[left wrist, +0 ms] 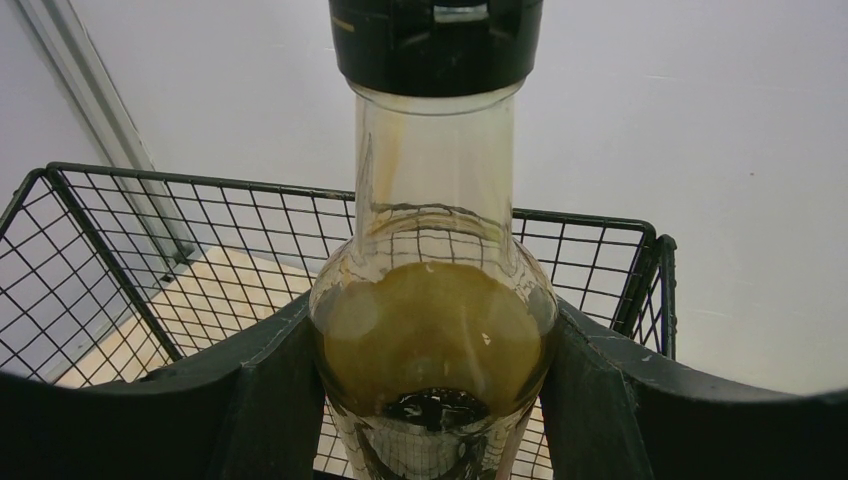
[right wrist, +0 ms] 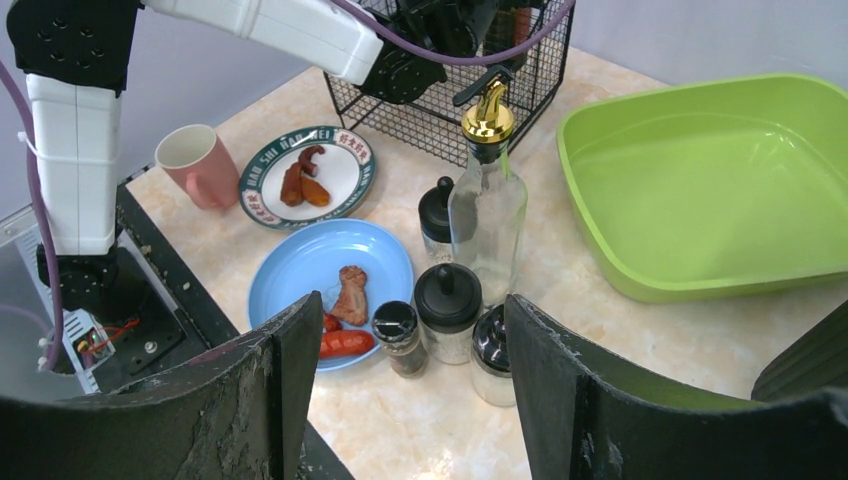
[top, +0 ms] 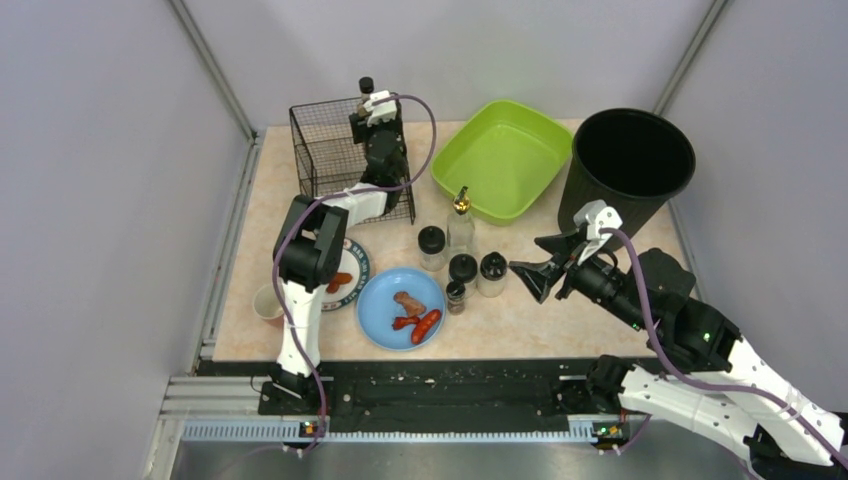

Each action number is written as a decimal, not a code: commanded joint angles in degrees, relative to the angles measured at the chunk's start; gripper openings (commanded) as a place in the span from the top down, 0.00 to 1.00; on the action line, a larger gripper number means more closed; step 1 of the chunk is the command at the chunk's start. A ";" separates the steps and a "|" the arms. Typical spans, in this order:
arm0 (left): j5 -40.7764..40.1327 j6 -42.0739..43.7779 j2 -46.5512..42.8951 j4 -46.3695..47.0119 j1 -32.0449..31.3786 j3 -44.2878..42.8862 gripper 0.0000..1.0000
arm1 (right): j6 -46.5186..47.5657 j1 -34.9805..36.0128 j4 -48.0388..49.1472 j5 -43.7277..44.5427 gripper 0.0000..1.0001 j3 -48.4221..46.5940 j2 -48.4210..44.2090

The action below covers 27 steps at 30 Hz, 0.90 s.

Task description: Clear the kitchen counter

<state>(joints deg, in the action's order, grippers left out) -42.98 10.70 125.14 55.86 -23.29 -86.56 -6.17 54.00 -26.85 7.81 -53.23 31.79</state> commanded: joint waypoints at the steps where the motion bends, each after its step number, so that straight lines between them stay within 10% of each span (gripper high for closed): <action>1: -2.00 1.12 -2.93 3.55 -0.09 1.36 0.55 | -0.36 0.54 1.18 0.02 0.34 -0.15 0.02; 27: -3.24 0.10 -1.97 -1.12 0.22 2.54 0.21 | -1.11 0.52 0.79 0.32 0.34 0.37 -1.65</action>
<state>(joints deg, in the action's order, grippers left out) -44.91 9.58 124.97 56.93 -23.29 -85.36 -6.66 54.00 -27.09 7.81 -53.23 30.79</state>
